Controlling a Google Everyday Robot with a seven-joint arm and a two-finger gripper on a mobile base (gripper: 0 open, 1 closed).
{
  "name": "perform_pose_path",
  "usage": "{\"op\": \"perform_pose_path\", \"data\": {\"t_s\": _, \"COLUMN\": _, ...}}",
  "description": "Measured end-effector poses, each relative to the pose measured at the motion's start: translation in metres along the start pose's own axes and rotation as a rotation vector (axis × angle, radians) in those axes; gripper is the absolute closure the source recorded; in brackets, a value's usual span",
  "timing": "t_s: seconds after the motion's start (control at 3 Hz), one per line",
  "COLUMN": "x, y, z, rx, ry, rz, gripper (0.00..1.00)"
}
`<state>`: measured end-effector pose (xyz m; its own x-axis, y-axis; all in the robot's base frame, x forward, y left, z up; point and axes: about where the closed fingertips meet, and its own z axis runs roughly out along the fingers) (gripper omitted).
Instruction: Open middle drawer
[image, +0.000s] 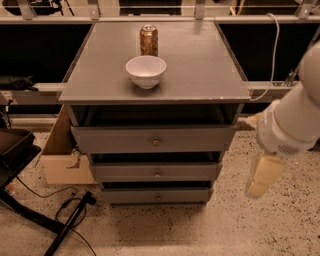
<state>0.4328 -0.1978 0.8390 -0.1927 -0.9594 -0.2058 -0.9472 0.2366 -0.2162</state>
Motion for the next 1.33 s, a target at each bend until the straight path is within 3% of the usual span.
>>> {"op": "perform_pose_path", "data": {"t_s": 0.67, "x": 0.022, "y": 0.036, "z": 0.135, "rx": -0.023, "ry": -0.009, "rz": -0.023, "gripper": 0.0}}
{"op": "perform_pose_path", "data": {"t_s": 1.0, "x": 0.021, "y": 0.031, "z": 0.139, "rx": 0.006, "ry": -0.022, "rz": -0.016, "gripper": 0.0}}
{"op": "perform_pose_path", "data": {"t_s": 1.33, "x": 0.021, "y": 0.032, "z": 0.139, "rx": 0.001, "ry": -0.019, "rz": -0.017, "gripper": 0.0}}
